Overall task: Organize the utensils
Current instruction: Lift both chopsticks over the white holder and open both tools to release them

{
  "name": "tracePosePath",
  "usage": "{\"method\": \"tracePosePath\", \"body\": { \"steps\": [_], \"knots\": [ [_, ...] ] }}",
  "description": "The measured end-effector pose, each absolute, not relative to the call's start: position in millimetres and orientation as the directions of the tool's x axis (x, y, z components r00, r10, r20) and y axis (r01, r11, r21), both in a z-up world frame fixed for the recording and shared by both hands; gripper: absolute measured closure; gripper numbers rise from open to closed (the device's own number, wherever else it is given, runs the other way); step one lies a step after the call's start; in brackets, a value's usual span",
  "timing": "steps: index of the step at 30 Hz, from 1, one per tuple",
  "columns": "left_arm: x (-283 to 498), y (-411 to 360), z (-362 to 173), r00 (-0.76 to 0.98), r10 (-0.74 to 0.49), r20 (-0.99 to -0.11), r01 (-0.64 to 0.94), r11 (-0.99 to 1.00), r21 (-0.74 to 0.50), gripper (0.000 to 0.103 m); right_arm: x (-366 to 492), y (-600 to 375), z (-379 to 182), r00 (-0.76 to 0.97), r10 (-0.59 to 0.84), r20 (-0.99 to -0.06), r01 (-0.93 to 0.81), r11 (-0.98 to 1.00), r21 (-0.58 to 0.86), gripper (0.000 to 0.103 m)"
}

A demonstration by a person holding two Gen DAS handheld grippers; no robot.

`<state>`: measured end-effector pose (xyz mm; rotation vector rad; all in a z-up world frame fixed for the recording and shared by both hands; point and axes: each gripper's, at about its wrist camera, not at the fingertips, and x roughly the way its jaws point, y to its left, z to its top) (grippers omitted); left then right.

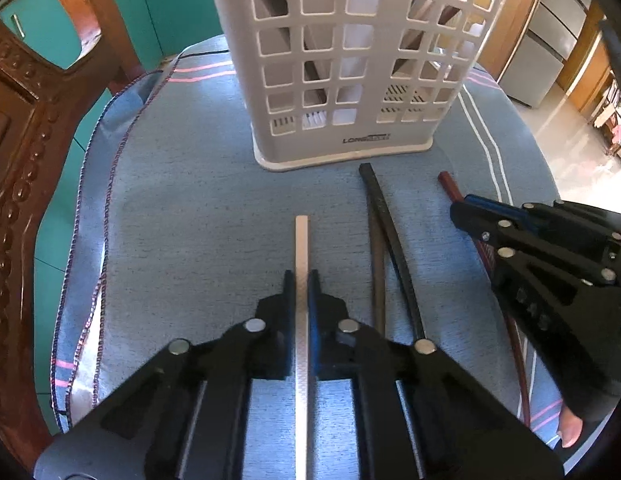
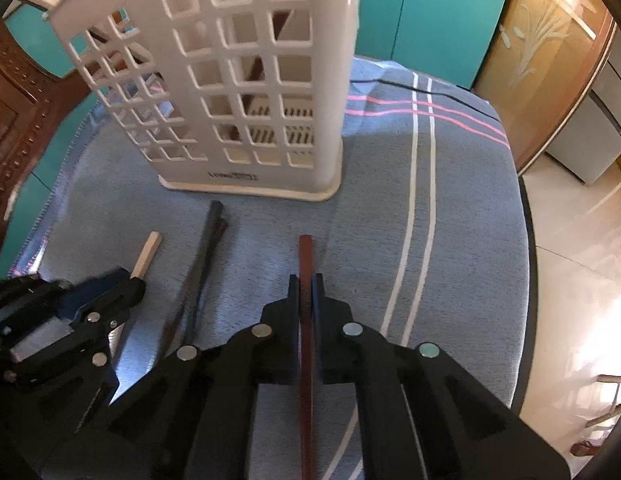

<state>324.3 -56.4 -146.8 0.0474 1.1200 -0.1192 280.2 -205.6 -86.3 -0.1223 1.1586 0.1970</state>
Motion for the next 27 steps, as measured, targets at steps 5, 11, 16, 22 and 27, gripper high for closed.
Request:
{"method": "tracePosePath", "body": {
  "steps": [5,11,16,22,27],
  "knots": [
    [311,-47,-125,0.477,-0.092,-0.874,0.089,0.994,-0.056,0.096,266,-211,-42,0.477,0.195,-0.857,-0.259,0.963,0.075,0.096],
    [274,-39,-53,0.609,-0.148,-0.779,0.134,0.988,-0.083,0.096,243,-241,25,0.559,0.38,-0.737,-0.32,0.919,0.231,0.096],
    [244,-35,0,0.703,-0.168,-0.691,0.159,0.984,-0.078,0.096,235,-271,70,0.614,0.469,-0.635,-0.322,0.883,0.341,0.096],
    [233,-34,69,0.805,-0.205,-0.557,0.184,0.978,-0.096,0.096,229,-294,128,0.691,0.514,-0.508,-0.324,0.849,0.418,0.096],
    [238,-29,130,0.869,-0.23,-0.437,0.2,0.973,-0.115,0.096,232,-311,179,0.789,0.488,-0.373,-0.3,0.837,0.458,0.096]
  ]
}}
